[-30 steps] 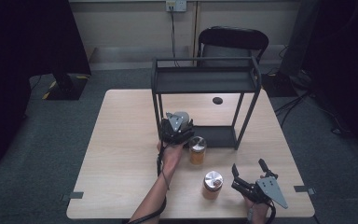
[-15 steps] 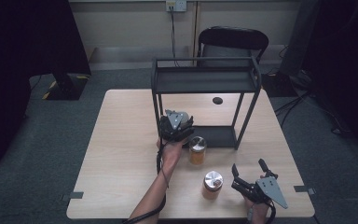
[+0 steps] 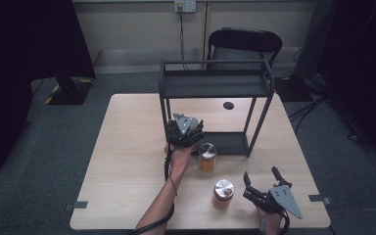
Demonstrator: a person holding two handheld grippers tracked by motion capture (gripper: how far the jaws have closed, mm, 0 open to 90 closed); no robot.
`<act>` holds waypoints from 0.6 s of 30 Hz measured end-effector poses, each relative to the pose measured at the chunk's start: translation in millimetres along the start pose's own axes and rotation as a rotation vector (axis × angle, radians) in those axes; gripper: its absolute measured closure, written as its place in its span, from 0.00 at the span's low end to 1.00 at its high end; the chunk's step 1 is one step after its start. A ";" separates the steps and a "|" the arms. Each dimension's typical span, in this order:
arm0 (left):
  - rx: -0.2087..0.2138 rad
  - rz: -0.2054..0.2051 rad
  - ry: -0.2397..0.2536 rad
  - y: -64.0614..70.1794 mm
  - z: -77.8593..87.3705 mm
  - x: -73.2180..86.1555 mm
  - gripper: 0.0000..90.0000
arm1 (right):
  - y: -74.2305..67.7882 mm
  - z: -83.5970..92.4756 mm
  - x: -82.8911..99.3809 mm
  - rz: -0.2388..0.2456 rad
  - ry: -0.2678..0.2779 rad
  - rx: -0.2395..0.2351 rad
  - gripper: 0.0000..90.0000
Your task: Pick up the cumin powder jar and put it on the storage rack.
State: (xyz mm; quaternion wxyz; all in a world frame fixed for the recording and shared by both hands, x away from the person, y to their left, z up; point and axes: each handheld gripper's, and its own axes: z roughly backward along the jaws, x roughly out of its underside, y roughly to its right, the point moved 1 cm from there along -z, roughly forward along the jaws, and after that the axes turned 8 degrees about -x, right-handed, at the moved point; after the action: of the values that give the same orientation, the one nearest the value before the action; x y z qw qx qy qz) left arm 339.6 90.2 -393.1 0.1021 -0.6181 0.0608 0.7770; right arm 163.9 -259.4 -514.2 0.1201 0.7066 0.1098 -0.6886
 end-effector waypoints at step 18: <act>0.030 0.010 0.027 -4.1 5.1 -4.4 0.27 | -0.2 -0.2 -0.1 0.000 -0.001 0.001 0.02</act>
State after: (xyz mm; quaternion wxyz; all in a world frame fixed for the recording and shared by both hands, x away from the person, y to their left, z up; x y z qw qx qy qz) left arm 336.8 95.0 -387.5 0.1065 -0.6267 0.0766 0.7681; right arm 164.0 -259.2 -514.0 0.1198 0.7064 0.1097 -0.6889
